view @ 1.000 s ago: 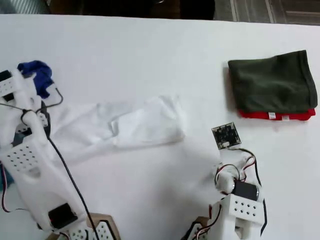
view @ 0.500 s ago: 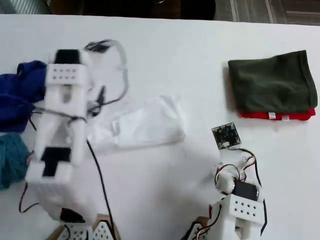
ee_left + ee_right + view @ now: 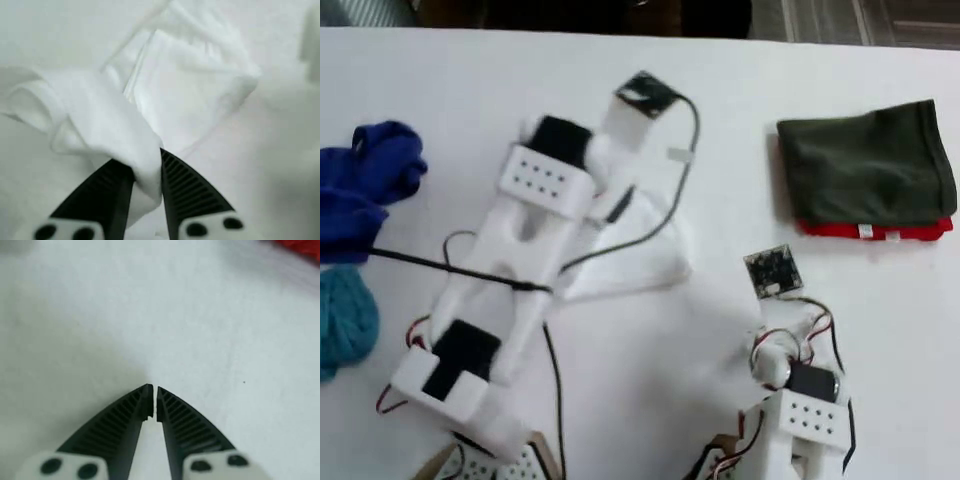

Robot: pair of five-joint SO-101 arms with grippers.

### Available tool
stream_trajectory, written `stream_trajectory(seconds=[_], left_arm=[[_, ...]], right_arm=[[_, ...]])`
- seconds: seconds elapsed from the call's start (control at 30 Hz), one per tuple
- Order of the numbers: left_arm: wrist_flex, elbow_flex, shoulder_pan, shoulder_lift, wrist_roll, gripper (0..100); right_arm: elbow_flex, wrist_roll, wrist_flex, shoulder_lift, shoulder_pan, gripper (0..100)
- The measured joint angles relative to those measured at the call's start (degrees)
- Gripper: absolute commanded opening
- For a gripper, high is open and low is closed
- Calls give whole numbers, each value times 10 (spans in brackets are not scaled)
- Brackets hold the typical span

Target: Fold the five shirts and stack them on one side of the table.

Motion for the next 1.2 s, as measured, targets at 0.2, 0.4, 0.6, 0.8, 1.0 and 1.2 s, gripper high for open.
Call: stream_trajectory(seconds=[0.2,0.4,0.6,0.8,1.0,1.2], left_arm=[[-37,0,51,88,-1,24],[-73,-3,52,157,-1,29],[-74,-55,52,170,-1,151],[-74,-76,66,171,-1,119],[-73,-81,64,171,-2,214],[-7,-158,-18,171,-2,159]], right_arm=[[0,0,0,0,0,21],[0,0,0,0,0,21],[0,0,0,0,0,21],[0,0,0,0,0,21],[0,0,0,0,0,21],[0,0,0,0,0,21]])
